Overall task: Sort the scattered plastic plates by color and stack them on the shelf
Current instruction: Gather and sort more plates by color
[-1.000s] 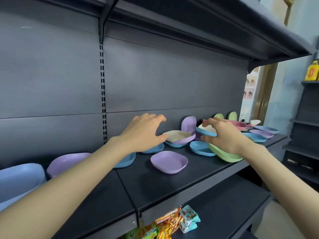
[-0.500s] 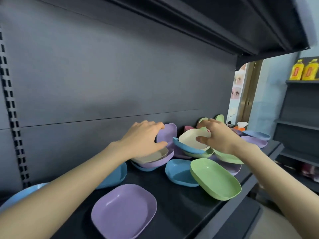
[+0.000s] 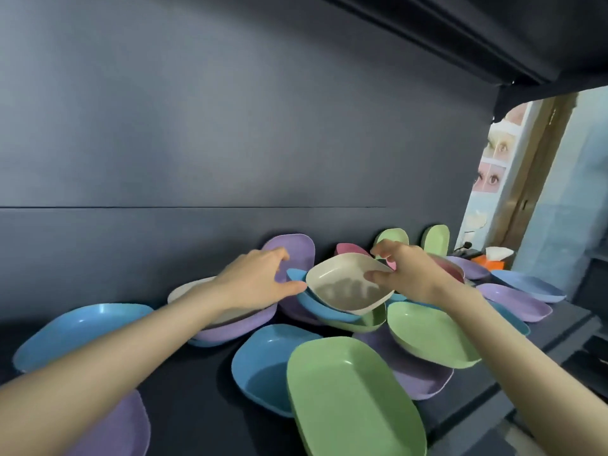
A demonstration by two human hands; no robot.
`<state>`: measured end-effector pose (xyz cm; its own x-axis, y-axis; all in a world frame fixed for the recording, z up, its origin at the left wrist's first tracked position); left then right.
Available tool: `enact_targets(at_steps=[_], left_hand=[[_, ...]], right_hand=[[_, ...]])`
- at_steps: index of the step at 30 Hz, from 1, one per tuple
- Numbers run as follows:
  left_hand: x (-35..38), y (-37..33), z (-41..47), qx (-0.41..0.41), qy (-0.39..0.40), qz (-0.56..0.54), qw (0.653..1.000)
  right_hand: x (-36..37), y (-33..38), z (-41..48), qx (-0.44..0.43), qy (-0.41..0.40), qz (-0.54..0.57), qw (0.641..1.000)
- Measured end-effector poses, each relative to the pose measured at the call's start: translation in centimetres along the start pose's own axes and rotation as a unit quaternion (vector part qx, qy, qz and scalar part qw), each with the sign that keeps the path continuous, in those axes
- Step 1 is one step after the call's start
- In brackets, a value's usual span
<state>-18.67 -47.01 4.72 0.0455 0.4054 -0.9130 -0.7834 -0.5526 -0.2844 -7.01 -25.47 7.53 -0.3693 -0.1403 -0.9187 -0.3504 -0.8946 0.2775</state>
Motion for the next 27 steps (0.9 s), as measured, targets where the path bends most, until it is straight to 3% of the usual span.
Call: enact_targets(at_steps=[6,11,21,27], left_hand=[[2.3,-1.6,2.0,-0.132,-0.035,-0.037,0.990],[2.4,-2.7,2.6,-0.194,-0.037,-0.043,0.979],[3.9,-3.7,3.8,-0.245,0.022,-0.141,0.959],[4.2,-3.1,4.4,-0.238,-0.023,-0.190,0.952]], right_hand=[[1.5,-3.5,4.9,-0.055,0.046,0.014,0.997],[2.4,-4.4,6.7,-0.087,0.080,0.019,0.993],[3.2,-4.8,7.9,-0.087,0.105,0.015,0.991],[3.6,-5.1,8.3,-0.087,0.072,0.048,0.992]])
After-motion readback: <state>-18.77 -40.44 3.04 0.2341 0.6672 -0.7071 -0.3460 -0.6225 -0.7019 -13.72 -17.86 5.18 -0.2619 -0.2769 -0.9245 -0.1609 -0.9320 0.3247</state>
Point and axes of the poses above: each hand's wrist, its own z-axis towards the middle knuckle, its own x-axis out of the palm, y = z × x, the point moved 1 cm from there along z, towards the middle knuckle, and after that the axes turned 5 degrees about x, right-handed, at the moved point
